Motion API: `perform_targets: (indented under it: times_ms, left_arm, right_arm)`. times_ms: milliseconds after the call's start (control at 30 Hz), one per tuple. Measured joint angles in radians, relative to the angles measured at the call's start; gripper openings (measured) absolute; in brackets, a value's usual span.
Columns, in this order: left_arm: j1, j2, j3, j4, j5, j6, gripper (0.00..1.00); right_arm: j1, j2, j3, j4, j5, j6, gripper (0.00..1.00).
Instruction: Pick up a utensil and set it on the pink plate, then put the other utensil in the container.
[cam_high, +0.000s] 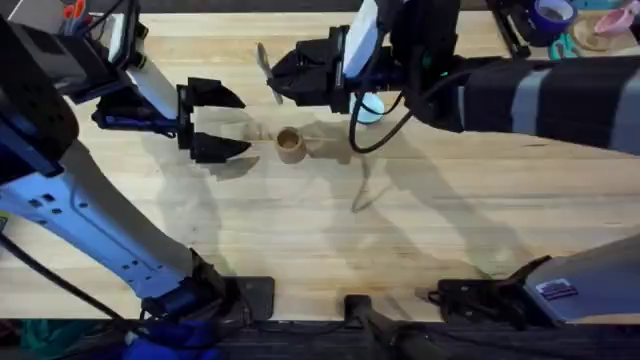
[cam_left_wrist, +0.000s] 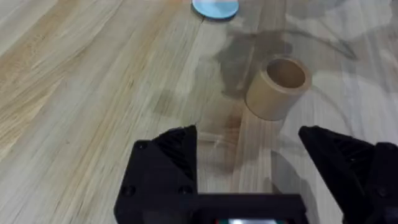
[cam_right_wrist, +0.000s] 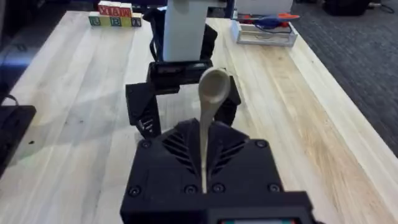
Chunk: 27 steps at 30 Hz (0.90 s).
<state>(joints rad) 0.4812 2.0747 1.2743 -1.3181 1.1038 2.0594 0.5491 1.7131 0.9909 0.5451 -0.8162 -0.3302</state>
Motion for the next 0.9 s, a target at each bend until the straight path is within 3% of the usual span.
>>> perform_targets:
  times_ms: [333, 900]
  left_arm:
    - [0.000, 0.001, 0.000, 0.014, -0.004, 0.000, 0.993]
    - [0.000, 0.001, 0.000, 0.017, -0.004, 0.000, 0.993]
  right_arm:
    - [0.002, 0.095, -0.019, 0.094, 0.000, -0.005, 0.035]
    - [0.018, 0.141, -0.059, 0.148, -0.008, -0.007, 0.035]
